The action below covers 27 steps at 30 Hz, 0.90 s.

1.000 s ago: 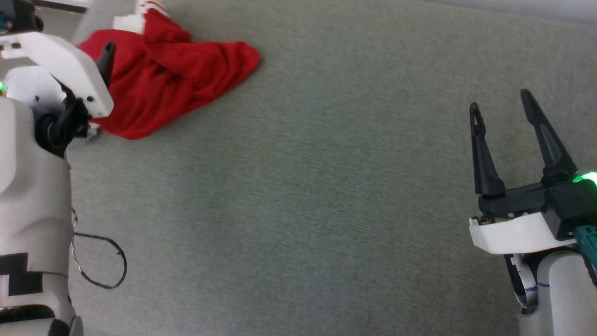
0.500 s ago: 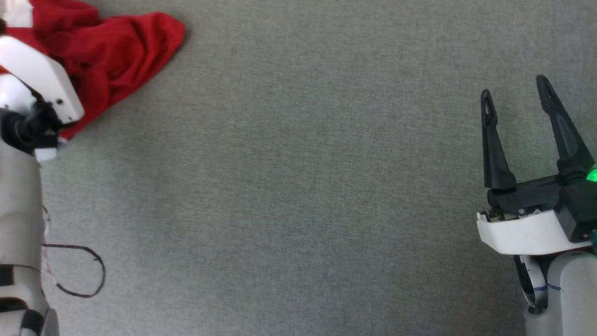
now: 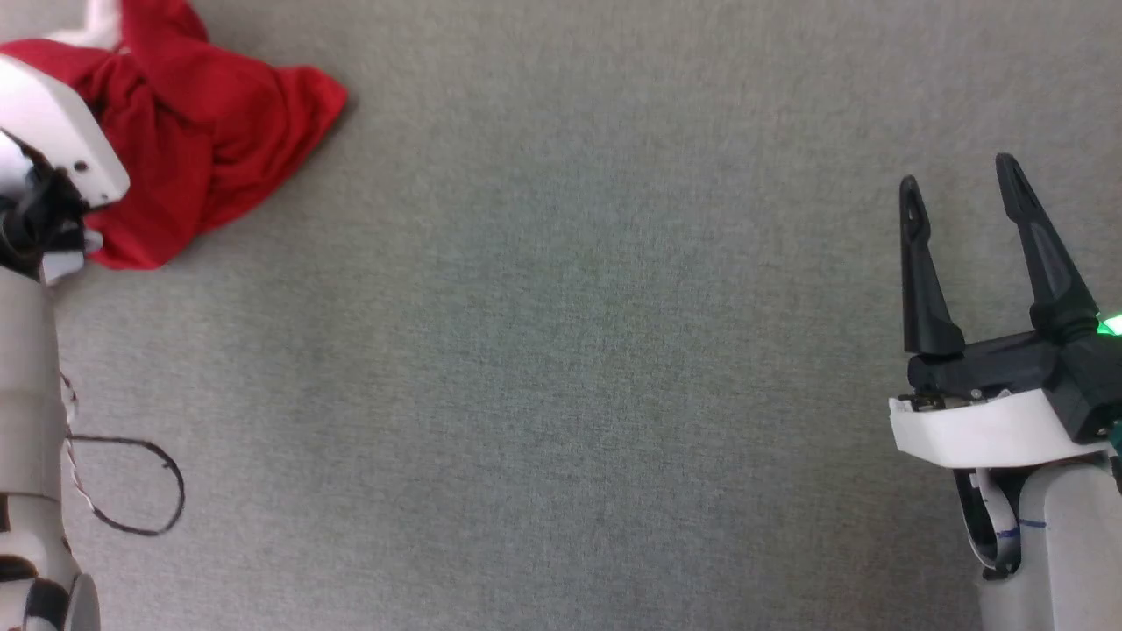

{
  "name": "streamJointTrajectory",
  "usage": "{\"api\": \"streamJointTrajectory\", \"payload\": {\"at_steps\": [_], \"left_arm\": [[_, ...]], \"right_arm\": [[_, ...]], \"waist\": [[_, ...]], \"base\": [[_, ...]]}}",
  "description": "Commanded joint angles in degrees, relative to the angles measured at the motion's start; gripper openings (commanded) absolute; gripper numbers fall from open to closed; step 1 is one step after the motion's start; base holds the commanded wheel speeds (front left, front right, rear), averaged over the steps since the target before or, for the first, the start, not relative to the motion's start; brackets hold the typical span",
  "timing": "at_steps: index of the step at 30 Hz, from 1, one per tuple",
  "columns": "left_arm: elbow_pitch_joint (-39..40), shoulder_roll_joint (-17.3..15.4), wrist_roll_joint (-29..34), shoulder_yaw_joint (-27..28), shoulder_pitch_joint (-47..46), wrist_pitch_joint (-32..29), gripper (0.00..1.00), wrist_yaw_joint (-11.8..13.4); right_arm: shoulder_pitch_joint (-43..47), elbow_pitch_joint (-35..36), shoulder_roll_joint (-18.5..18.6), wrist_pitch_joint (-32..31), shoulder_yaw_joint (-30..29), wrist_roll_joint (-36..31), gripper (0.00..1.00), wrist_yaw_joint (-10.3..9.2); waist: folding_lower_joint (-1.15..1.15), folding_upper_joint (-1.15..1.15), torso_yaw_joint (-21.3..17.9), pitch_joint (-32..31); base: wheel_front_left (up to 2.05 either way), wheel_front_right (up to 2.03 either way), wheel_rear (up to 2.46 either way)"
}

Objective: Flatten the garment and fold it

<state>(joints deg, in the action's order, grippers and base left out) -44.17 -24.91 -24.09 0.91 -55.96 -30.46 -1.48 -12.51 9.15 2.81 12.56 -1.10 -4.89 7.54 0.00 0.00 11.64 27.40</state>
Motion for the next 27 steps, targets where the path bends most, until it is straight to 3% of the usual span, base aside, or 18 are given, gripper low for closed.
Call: {"api": "streamJointTrajectory", "payload": {"at_steps": [1,15,27], "left_arm": [[0.95,-0.14,-0.31,-0.07,-1.51,0.57,0.0,-0.55],[12.84,3.57,-1.79,-2.48,-4.61,-0.02,0.0,-1.19],[26.7,12.81,-5.83,-9.41,0.12,-8.53,0.0,-2.49]], "right_arm": [[0.05,-0.53,0.07,0.57,-0.25,0.66,1.0,-0.05],[6.29,-6.3,0.07,2.39,-3.47,6.52,1.0,-0.05],[10.4,-6.04,0.07,2.43,-4.38,9.02,1.0,-0.05]], "waist": [[0.0,0.0,-0.26,-5.18],[0.0,0.0,-4.23,-22.05],[0.0,0.0,-10.98,-28.56]], "base": [[0.0,0.0,0.0],[0.0,0.0,0.0],[0.0,0.0,0.0]]}}
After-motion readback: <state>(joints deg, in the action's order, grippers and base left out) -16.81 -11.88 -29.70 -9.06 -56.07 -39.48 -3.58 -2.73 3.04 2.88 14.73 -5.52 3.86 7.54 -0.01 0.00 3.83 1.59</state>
